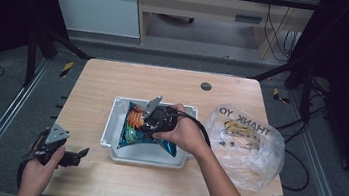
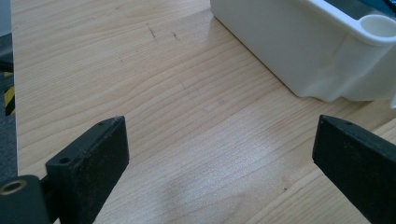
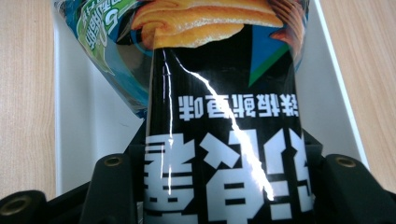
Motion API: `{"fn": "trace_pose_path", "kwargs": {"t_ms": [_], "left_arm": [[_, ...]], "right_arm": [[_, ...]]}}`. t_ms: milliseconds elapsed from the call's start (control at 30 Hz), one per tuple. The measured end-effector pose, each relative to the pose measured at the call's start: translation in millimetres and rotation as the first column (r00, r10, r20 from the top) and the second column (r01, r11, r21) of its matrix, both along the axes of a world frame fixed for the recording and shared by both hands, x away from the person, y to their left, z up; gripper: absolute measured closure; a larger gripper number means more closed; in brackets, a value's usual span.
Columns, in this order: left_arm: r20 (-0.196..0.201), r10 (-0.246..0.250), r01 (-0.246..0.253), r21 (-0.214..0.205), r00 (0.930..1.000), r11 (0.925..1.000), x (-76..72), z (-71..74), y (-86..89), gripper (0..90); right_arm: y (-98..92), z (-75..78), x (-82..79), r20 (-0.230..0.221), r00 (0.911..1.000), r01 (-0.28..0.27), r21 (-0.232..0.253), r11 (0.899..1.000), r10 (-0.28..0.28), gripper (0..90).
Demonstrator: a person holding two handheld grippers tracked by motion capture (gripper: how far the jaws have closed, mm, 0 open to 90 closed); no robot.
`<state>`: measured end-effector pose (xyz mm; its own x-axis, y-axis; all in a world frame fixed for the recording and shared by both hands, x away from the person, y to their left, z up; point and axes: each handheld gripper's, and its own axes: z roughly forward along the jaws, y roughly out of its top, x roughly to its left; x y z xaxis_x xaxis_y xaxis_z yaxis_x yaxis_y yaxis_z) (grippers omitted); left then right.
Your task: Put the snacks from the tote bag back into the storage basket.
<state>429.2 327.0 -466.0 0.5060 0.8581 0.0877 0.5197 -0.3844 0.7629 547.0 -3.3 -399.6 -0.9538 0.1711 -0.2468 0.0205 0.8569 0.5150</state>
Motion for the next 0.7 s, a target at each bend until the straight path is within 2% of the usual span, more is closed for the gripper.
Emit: {"fn": "trace_pose_path", "kwargs": {"t_ms": [700], "left_arm": [[0.000, -0.002, 0.002, 0.000, 1.0000, 1.0000, 0.2, 0.1, 0.1, 3.4]], "right_arm": [[5.6, -8.3, 2.8, -0.019, 0.9998, -0.010, -0.039, 0.999, 0.009, 43.9]]}}
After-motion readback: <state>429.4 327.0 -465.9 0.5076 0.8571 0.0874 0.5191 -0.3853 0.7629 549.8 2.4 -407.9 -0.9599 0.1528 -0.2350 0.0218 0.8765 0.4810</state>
